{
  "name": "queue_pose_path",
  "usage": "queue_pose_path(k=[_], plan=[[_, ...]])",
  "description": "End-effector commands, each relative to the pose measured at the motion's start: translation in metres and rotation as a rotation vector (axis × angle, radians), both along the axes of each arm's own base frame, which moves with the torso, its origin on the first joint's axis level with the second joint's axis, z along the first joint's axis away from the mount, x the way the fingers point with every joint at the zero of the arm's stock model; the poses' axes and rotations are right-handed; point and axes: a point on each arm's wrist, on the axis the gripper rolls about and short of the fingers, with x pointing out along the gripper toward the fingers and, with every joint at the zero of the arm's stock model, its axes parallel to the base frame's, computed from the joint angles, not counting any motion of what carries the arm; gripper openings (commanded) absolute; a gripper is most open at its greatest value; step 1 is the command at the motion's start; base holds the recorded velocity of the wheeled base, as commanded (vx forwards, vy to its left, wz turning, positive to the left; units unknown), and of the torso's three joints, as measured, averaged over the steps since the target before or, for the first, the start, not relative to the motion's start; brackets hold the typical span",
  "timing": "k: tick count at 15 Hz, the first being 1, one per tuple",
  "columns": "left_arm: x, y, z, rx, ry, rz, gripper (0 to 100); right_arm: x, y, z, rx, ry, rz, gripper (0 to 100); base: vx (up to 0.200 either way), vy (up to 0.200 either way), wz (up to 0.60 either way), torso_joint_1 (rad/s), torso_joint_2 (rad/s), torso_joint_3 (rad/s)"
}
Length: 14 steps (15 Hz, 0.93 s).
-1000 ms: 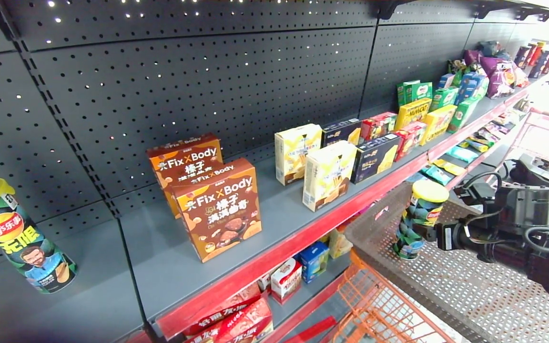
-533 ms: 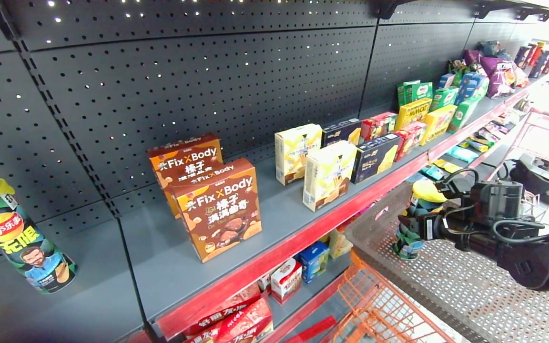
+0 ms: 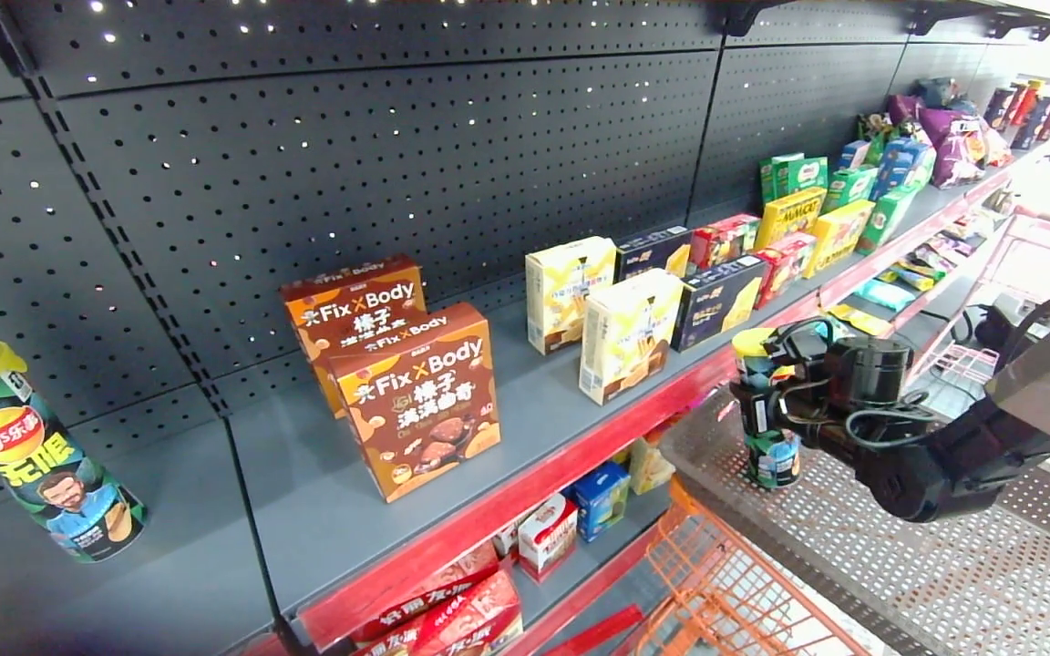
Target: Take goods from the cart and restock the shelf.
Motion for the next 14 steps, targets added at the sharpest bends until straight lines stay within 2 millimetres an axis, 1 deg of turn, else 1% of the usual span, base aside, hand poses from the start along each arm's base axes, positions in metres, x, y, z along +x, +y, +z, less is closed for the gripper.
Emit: queue_pose_path(k=[1,4,5,6,7,8,9,10,11,12,13,14], plan=[[0.0,0.0,0.0,-0.001,0.0,0.002,100,-0.002,-0.005,0.004,-0.005,-0.01,-0.01,0,0.0,0.0,0.0,0.0,0.0,0.0],[0.0,0.0,0.0,-0.001,0.0,0.0,100,-0.021,-0.017,0.02,-0.003,-0.026,-0.033,0,0.0,0.0,0.0,0.0,0.0,0.0],[0.0,0.0,0.0,-0.001,0.0,0.0,100,-0.036,-0.021,0.033,-0.002,-0.035,-0.039,0,0.0,0.0,0.0,0.0,0.0,0.0],[0.0,0.0,0.0,-0.001,0.0,0.002,100,-0.054,-0.024,0.053,0.01,-0.068,-0.045,0,0.0,0.0,0.0,0.0,0.0,0.0],[0.0,0.0,0.0,-0.001,0.0,0.0,100,-0.061,-0.025,0.06,0.014,-0.078,-0.046,0,0.0,0.0,0.0,0.0,0.0,0.0],[0.0,0.0,0.0,-0.001,0.0,0.0,100,-0.1,-0.031,0.099,0.03,-0.144,-0.048,0,0.0,0.0,0.0,0.0,0.0,0.0],[0.0,0.0,0.0,-0.001,0.0,0.0,100,-0.131,-0.034,0.122,0.03,-0.197,-0.045,0,0.0,0.0,0.0,0.0,0.0,0.0],[0.0,0.0,0.0,-0.001,0.0,0.002,100,-0.149,-0.036,0.134,0.032,-0.229,-0.042,0,0.0,0.0,0.0,0.0,0.0,0.0],[0.0,0.0,0.0,-0.001,0.0,0.0,100,-0.181,-0.04,0.153,0.023,-0.29,-0.065,0,0.0,0.0,0.0,0.0,0.0,0.0],[0.0,0.0,0.0,-0.001,0.0,0.002,100,-0.204,-0.044,0.165,0.014,-0.335,-0.113,0,0.0,0.0,0.0,0.0,0.0,0.0],[0.0,0.0,0.0,-0.001,0.0,0.0,100,-0.224,-0.048,0.174,0.002,-0.362,-0.167,0,0.0,0.0,0.0,0.0,0.0,0.0],[0.0,0.0,0.0,-0.001,0.0,0.0,100,-0.239,-0.053,0.176,-0.015,-0.353,-0.22,0,0.0,0.0,0.0,0.0,0.0,0.0]])
